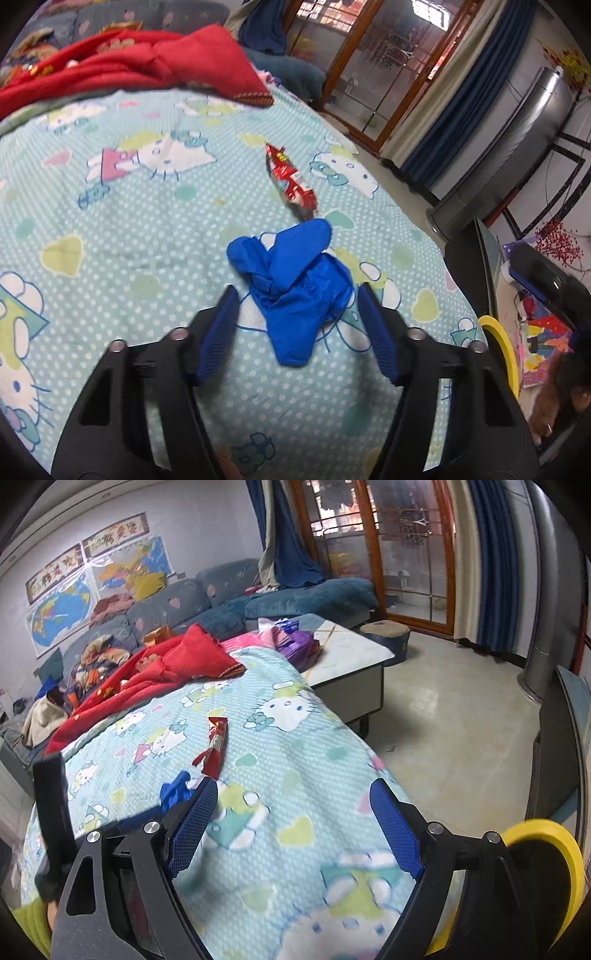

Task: Collect trash
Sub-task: 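Grasp the blue glove with the left tool while the right tool grasps the red candy wrapper, then carry the blue glove and red wrapper over the yellow bin with both tools, then open both tools to drop the blue glove and red wrapper into the bin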

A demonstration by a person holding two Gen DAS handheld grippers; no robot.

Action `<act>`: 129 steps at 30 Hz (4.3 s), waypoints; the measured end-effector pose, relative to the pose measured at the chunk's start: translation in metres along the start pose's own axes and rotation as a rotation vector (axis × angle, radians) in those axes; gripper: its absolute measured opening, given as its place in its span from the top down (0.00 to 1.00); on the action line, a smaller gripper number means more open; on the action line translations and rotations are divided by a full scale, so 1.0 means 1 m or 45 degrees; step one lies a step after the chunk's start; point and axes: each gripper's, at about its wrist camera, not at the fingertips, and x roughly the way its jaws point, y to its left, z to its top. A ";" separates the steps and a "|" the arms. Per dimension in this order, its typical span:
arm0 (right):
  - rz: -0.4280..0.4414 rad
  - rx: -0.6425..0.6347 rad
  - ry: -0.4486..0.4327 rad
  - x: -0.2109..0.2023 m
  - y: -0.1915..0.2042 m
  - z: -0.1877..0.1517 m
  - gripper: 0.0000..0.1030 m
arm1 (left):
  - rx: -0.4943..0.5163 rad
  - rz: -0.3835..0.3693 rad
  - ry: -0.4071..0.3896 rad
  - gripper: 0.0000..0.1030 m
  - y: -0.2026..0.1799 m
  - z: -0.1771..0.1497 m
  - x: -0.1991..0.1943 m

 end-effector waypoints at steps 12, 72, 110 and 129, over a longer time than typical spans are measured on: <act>0.144 -0.018 0.164 0.073 0.037 0.027 0.25 | -0.069 -0.069 -0.008 0.90 0.014 0.001 -0.010; -0.125 0.063 -0.077 -0.073 -0.049 -0.049 0.90 | 0.367 -0.256 -0.264 0.91 -0.099 -0.009 -0.083; -0.499 0.410 -0.059 -0.155 -0.166 -0.165 0.90 | 0.884 -0.493 -0.057 0.91 -0.246 -0.093 -0.026; -0.537 0.546 -0.008 -0.155 -0.197 -0.194 0.85 | 1.020 -0.498 0.126 0.91 -0.289 -0.124 0.024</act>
